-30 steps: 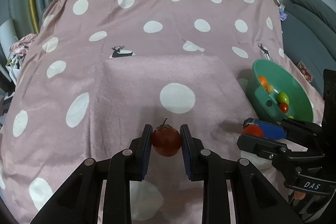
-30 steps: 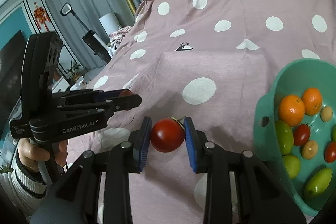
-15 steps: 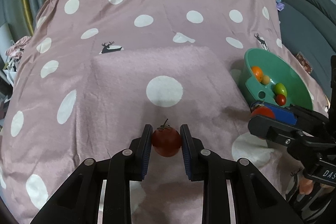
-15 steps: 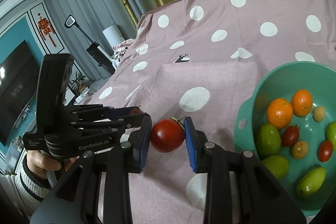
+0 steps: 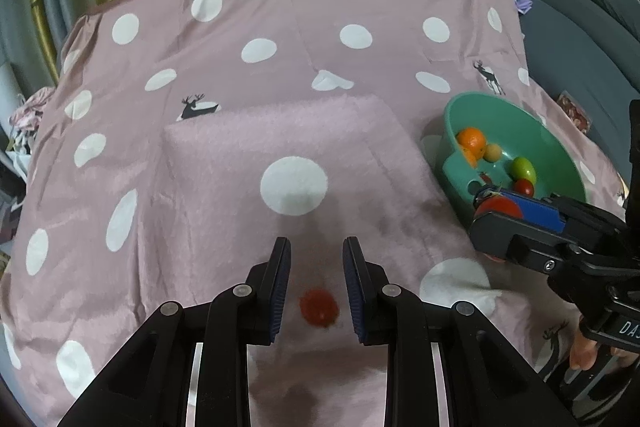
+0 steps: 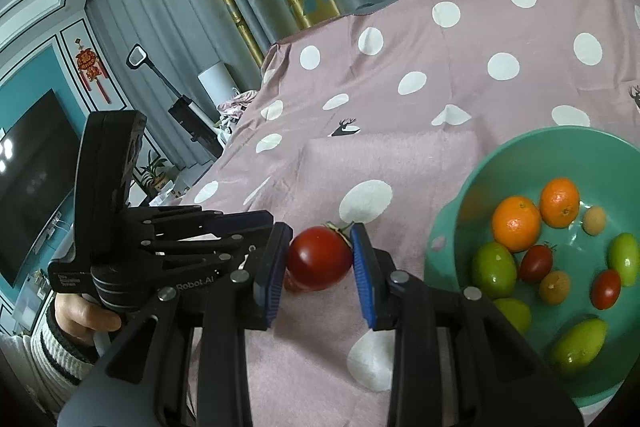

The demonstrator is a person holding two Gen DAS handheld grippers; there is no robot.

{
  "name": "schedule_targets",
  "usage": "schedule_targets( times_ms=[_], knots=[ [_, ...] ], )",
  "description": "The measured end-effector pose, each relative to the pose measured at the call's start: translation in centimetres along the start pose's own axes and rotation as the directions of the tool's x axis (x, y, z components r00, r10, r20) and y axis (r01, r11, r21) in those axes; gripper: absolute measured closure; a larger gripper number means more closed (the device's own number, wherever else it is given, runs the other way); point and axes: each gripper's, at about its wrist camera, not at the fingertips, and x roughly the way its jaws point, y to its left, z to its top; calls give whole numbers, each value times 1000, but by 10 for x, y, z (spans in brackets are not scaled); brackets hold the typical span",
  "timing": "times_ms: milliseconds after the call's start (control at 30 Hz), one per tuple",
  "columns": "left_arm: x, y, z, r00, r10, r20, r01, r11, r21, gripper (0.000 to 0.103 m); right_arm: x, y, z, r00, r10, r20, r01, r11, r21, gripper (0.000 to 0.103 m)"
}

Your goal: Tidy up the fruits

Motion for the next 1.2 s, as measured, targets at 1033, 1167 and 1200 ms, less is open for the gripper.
schedule_targets(
  times_ms=[1033, 1167, 1200],
  knots=[
    [48, 11, -48, 983, 0, -182, -1, 1000, -8, 76, 6, -4, -5, 999, 25, -29, -24, 1000, 18, 71],
    [46, 13, -52, 987, 0, -163, -2, 1000, -12, 76, 6, -3, -6, 999, 28, -32, -27, 999, 22, 71],
    [46, 13, -53, 988, 4, -157, -5, 1000, -7, 76, 6, -2, -7, 999, 28, -33, -28, 999, 21, 71]
  ],
)
